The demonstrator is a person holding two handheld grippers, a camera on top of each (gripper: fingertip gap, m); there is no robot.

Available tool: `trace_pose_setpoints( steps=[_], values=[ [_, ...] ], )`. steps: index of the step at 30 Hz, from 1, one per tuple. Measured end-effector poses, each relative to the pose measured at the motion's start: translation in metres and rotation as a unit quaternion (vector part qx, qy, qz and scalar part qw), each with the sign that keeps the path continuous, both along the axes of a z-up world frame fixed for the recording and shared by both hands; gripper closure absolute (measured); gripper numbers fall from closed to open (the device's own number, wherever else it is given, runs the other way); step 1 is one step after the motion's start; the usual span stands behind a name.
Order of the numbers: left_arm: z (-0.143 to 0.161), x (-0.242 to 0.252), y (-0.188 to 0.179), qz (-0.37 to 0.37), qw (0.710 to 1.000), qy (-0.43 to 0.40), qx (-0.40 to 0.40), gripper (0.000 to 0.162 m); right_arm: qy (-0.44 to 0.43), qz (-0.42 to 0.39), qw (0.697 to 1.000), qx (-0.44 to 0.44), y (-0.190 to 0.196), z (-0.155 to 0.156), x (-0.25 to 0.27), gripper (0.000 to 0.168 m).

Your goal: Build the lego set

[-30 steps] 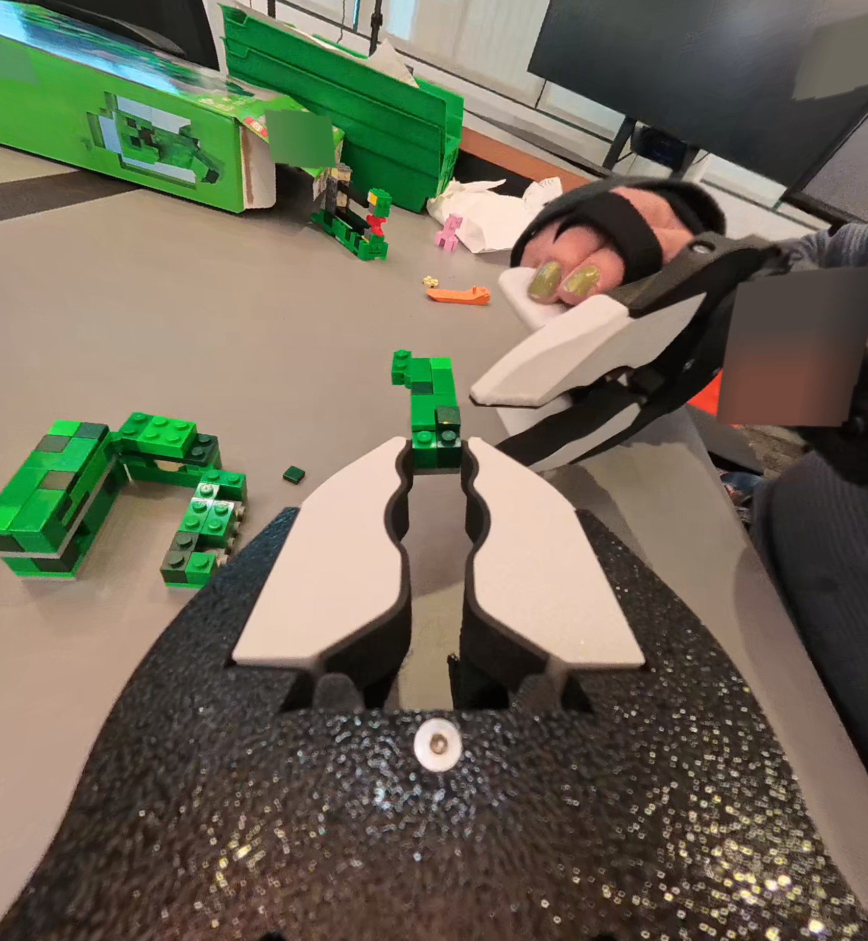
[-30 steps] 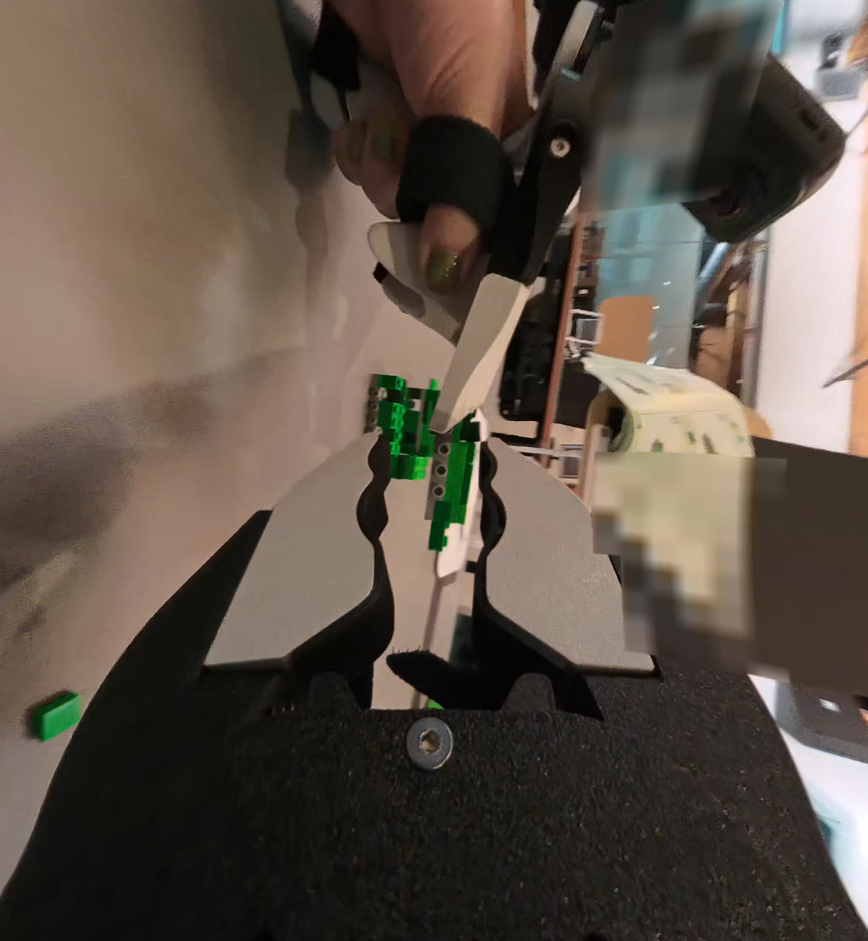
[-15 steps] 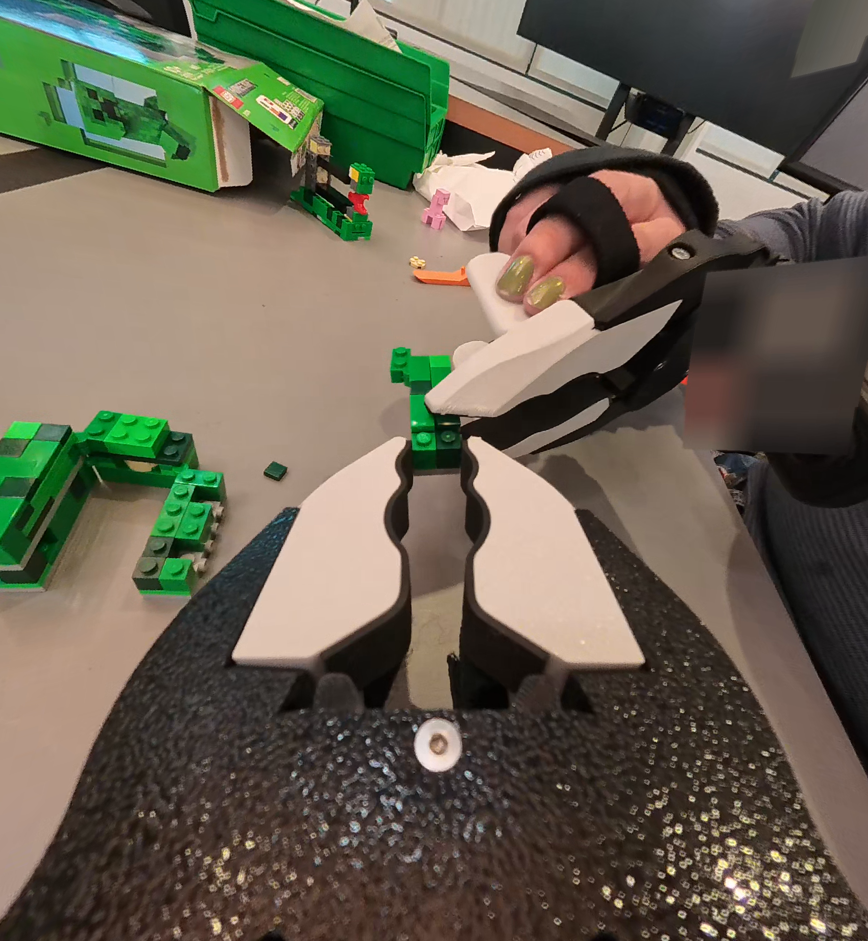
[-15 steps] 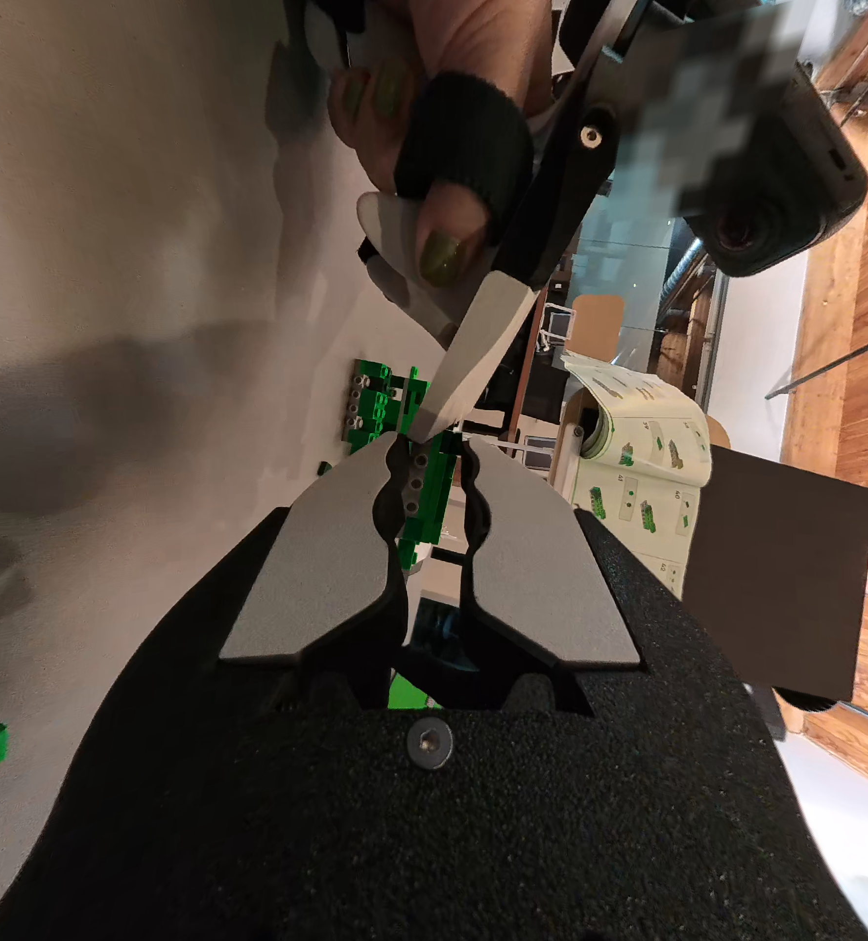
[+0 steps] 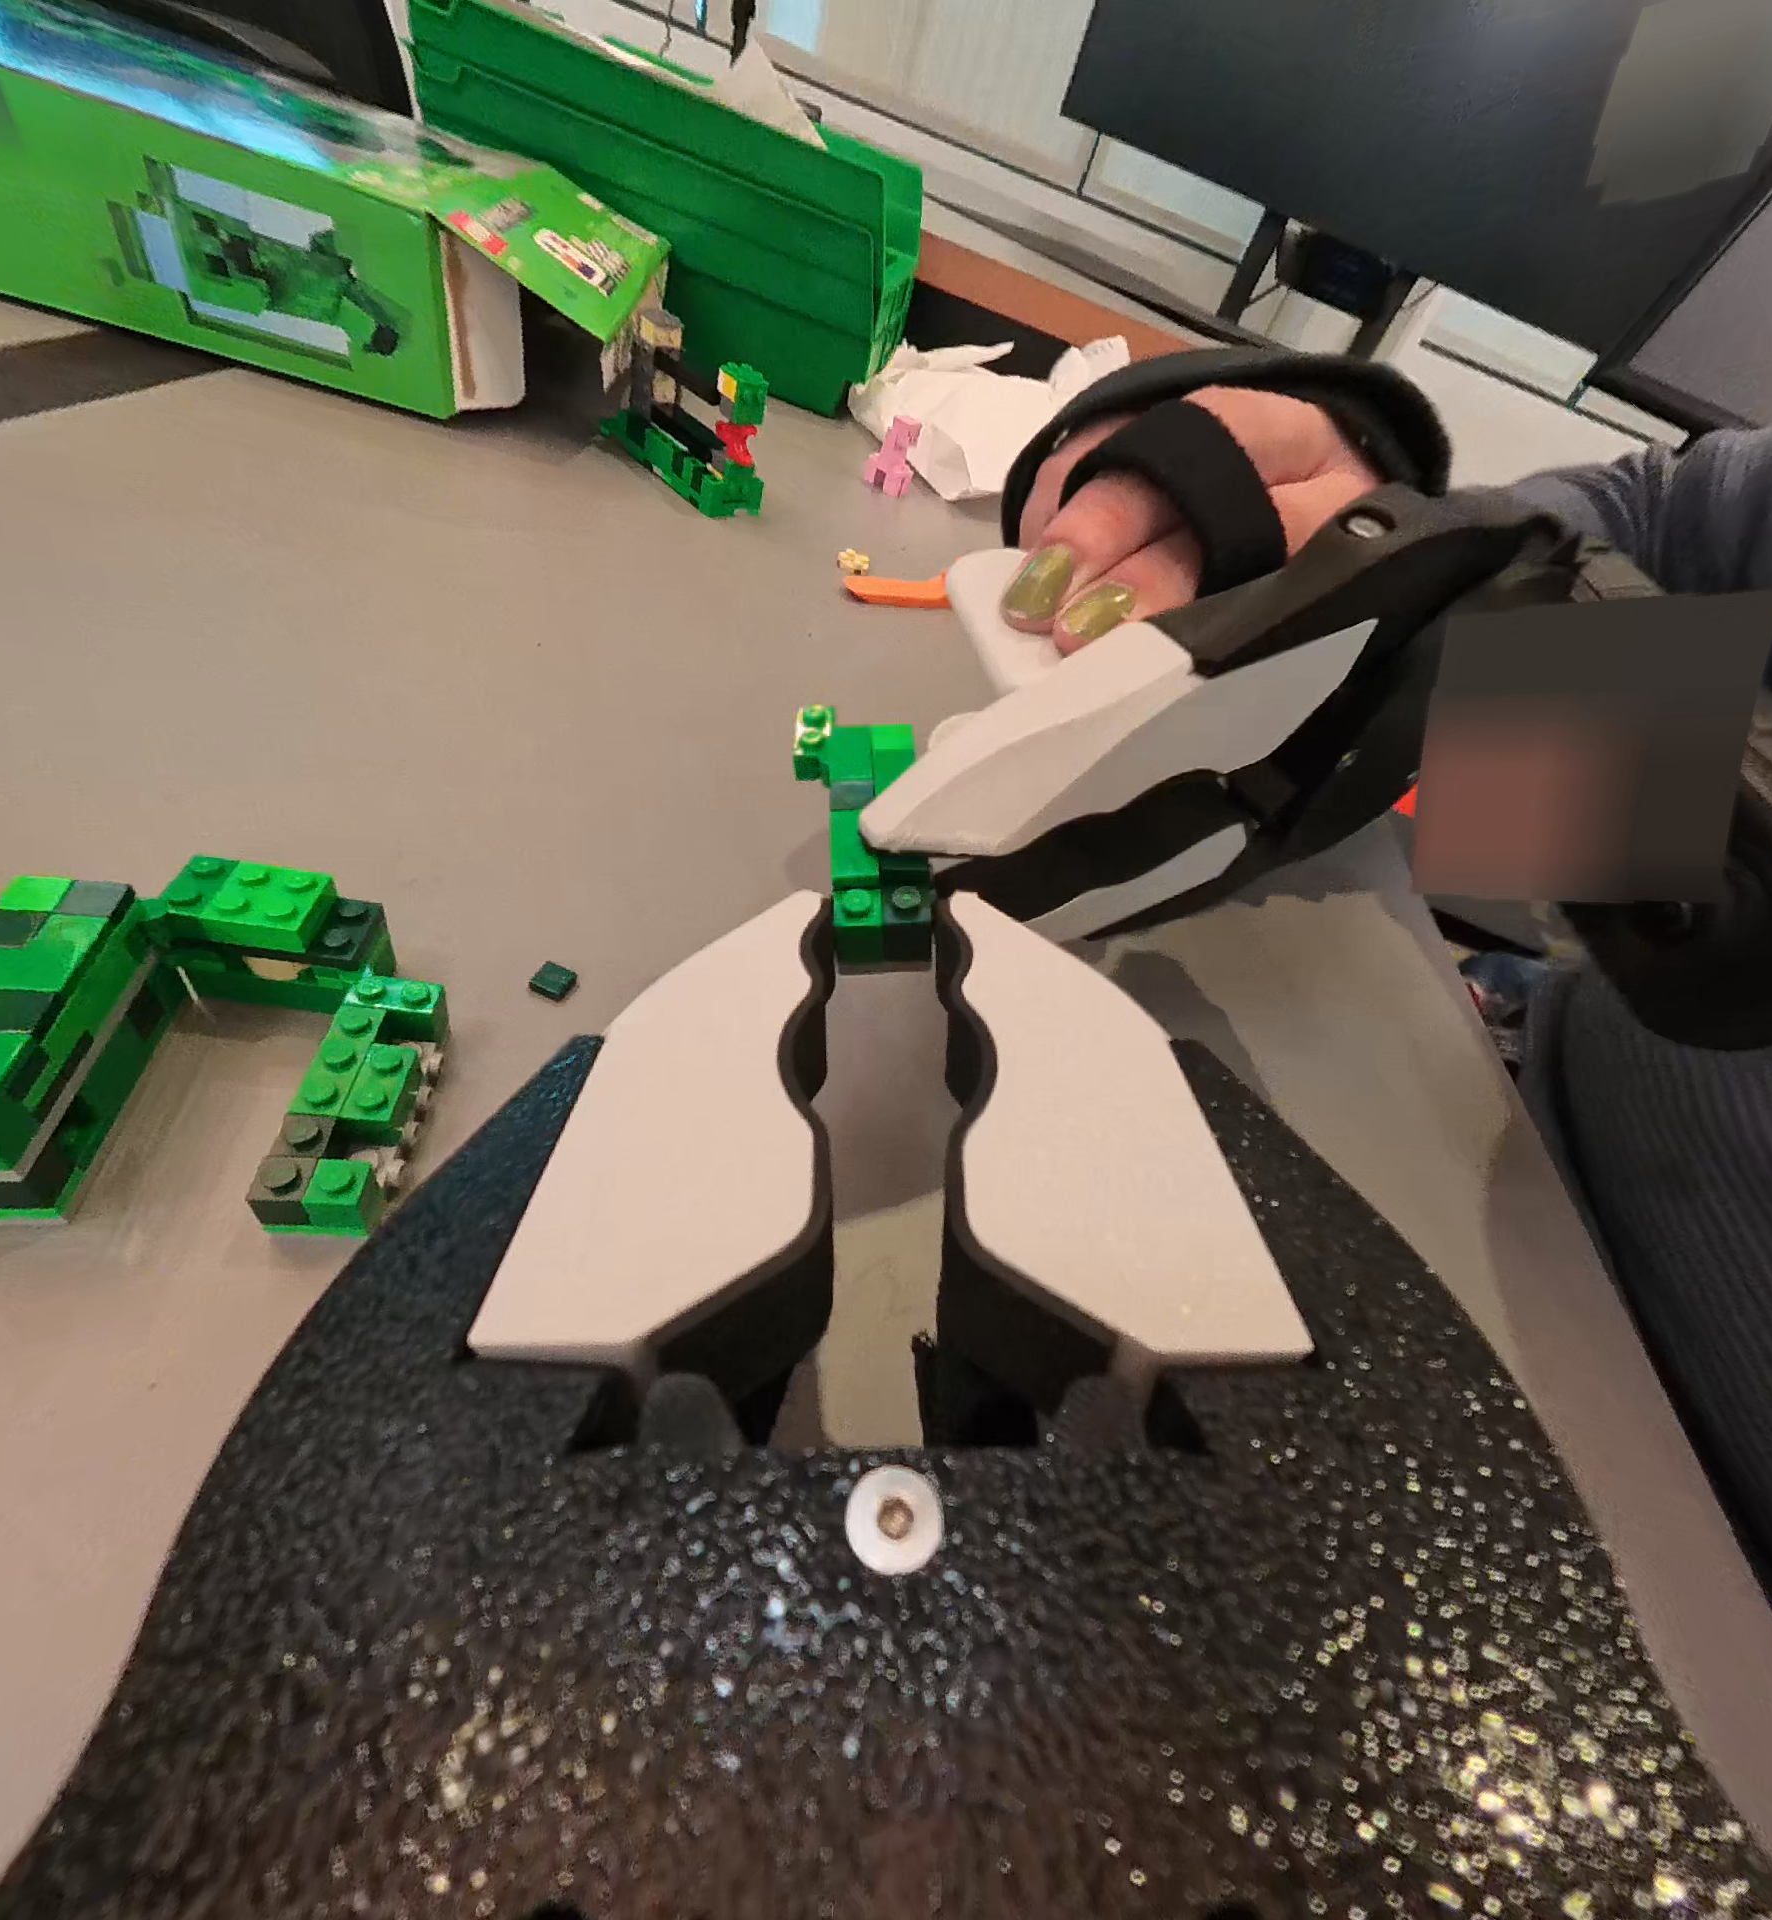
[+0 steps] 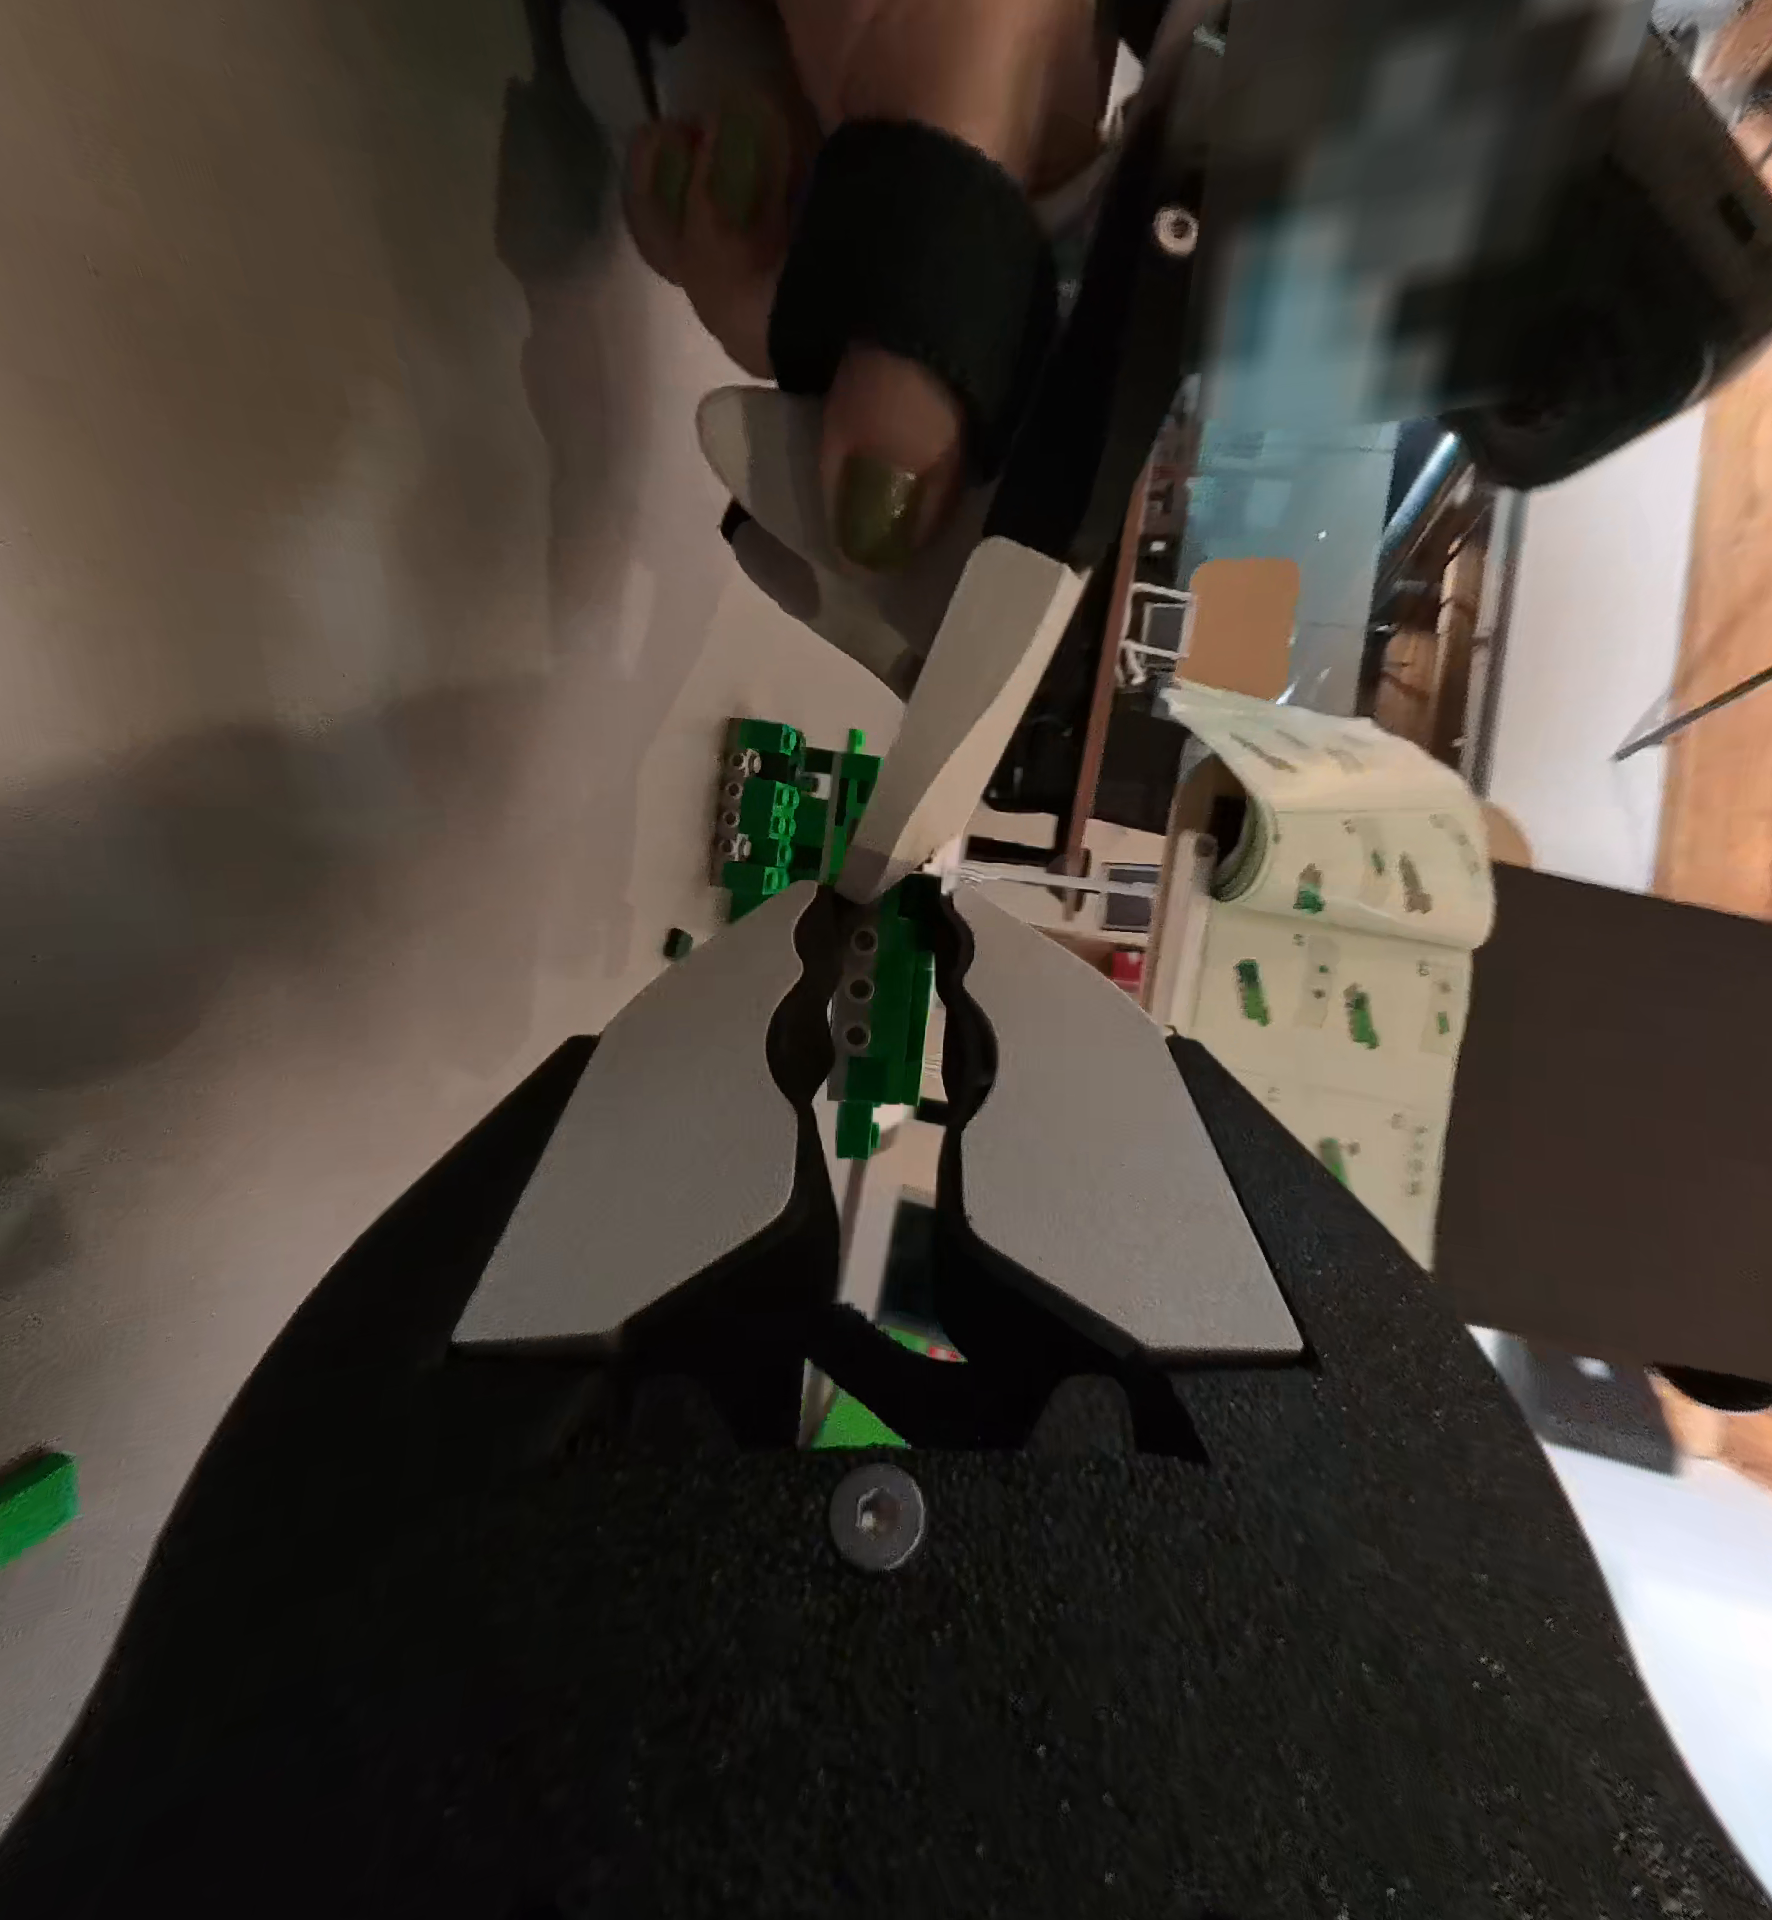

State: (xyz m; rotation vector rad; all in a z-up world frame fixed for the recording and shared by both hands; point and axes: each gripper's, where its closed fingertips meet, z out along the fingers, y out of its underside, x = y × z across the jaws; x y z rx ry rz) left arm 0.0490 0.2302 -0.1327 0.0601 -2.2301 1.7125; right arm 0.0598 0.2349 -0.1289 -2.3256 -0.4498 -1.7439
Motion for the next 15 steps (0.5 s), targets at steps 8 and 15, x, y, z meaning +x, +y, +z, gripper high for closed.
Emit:
trace_pose_setpoints(
  steps=[8, 15],
  values=[
    [0.000, 0.008, 0.010, 0.016, 0.977, -0.213, 0.005, 0.116, 0.141, -0.003, 0.981, 0.137, -0.005, -0.003, -0.003, 0.152],
    [0.010, -0.008, 0.007, 0.011, 0.927, -0.374, -0.033, 0.138, 0.241, 0.018, 0.950, 0.198, -0.003, 0.003, -0.013, 0.152]
  ],
)
